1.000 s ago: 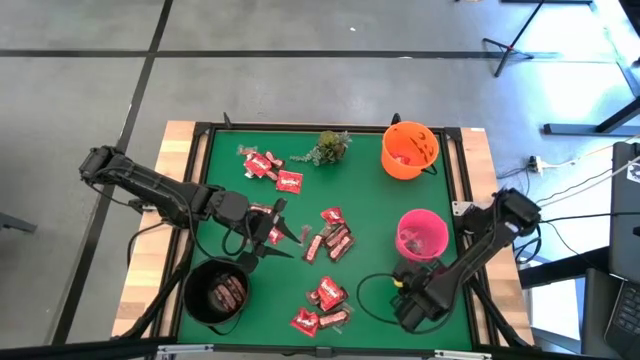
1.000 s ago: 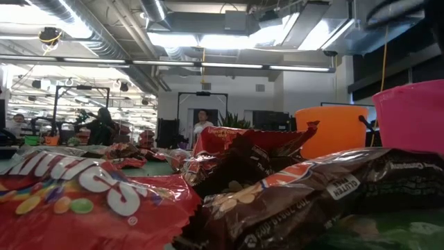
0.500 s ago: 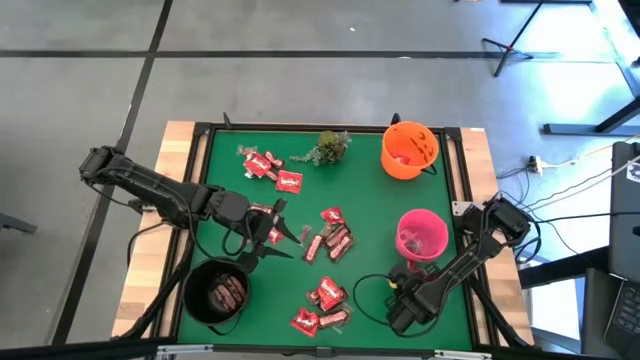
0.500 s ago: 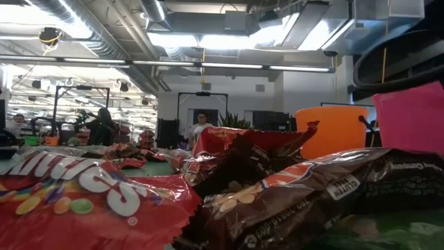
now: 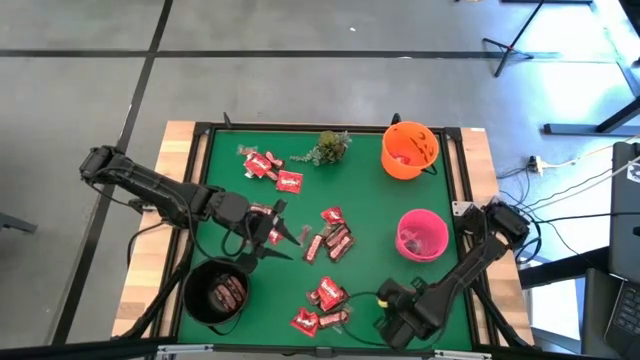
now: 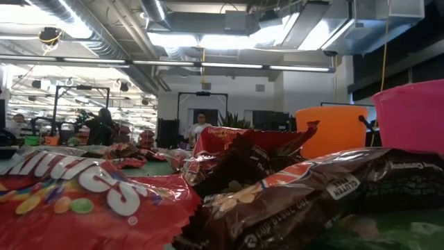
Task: Sort candy
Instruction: Put the red candy into the orange bucket
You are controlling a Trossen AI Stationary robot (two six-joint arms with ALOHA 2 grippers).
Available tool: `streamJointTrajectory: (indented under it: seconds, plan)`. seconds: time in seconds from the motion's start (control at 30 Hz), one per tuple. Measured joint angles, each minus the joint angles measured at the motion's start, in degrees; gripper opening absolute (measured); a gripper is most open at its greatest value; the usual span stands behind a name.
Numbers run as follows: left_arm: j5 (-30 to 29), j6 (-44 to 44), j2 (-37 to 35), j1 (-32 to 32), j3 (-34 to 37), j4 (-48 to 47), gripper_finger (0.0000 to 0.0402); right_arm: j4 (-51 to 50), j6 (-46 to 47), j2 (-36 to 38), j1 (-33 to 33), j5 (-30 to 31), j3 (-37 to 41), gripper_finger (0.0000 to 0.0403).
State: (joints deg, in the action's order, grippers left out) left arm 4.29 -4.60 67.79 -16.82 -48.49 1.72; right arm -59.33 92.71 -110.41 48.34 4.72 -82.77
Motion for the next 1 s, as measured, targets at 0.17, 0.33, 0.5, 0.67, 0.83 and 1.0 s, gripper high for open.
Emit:
streamJointTrajectory:
  seconds: [0.17, 0.33, 0.5, 0.67, 0.83, 1.0]
  plan:
    - [0.1, 0.0, 0.0, -1.0, 0.0, 0.0, 0.0167, -7.7, 3.3, 0.0, 1.8, 8.9, -6.9, 0.0002]
    - [0.0, -0.4, 0.0, -2.1, 0.0, -0.4, 0.0167, -11.5, 7.6, 0.2, 1.9, 12.2, -8.1, 0.0009]
    - [-0.5, -1.9, 0.0, -2.4, 0.0, -1.3, 0.0167, -11.7, 8.1, 0.0, 1.0, 12.7, -8.1, 0.0028]
    - [-0.7, -2.1, 0.0, -2.3, 0.0, -1.3, 0.0167, -11.6, 8.9, -0.1, -0.3, 13.3, -8.1, 0.0062]
    - [-0.7, -4.2, 0.0, -2.3, 0.0, -1.2, 0.0167, -11.2, 9.0, -0.1, -0.9, 13.1, -8.1, 0.0111]
    - [-0.8, -5.4, 0.0, -2.2, 0.0, -1.1, 0.0167, -11.0, 10.1, -0.1, -0.8, 12.4, -8.1, 0.0146]
